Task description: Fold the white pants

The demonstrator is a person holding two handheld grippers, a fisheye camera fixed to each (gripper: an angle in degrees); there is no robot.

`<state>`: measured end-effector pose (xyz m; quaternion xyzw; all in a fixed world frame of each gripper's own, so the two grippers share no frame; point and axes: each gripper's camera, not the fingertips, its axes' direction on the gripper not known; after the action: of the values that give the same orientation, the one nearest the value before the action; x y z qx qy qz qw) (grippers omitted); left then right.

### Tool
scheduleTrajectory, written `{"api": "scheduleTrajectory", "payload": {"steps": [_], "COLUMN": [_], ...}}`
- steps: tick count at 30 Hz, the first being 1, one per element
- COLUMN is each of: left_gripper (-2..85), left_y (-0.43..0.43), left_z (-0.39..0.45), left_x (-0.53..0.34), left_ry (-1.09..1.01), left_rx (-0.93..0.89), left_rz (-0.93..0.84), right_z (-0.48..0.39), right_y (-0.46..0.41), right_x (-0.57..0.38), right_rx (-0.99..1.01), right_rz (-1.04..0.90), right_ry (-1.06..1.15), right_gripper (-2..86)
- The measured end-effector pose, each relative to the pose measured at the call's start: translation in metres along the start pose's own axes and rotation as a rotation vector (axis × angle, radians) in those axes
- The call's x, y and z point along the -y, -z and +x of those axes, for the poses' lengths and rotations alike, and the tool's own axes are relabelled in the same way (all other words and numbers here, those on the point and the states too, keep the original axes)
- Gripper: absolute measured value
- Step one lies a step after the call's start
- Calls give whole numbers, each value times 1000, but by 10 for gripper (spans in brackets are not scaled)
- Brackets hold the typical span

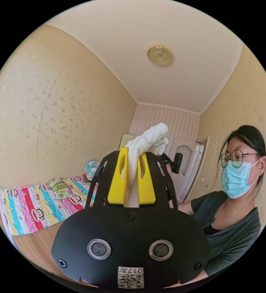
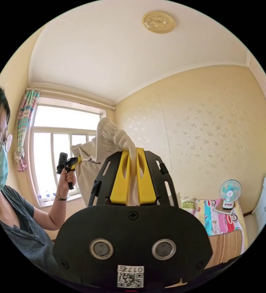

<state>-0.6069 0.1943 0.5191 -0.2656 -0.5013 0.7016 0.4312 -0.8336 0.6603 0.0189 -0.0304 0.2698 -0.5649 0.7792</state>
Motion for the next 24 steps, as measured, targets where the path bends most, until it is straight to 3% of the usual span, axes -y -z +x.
{"api": "scheduleTrajectory", "payload": {"steps": [4,8,15,18,22,24], "left_gripper": [48,50,51,51,55,61], "left_y": [44,72,78,64,6,-43], "left_z": [46,77,62,16,-95,-182], "left_x": [47,98,136,119,108,128], "left_ry": [-173,-252,-296,-201,-155,-103], "left_rx": [157,175,246,272,447,508], "left_rz": [64,162,193,155,97,12], "right_z": [-37,-49,7,49,125,209], "right_y": [7,10,-30,-72,-160,-277], "right_x": [42,102,156,134,115,126], "right_rx": [21,41,189,157,59,-95], "right_rz": [16,-11,-196,-289,-426,-551], "right_ry": [110,105,23,-1,-11,-18], "right_gripper": [27,28,32,32,36,48]}}
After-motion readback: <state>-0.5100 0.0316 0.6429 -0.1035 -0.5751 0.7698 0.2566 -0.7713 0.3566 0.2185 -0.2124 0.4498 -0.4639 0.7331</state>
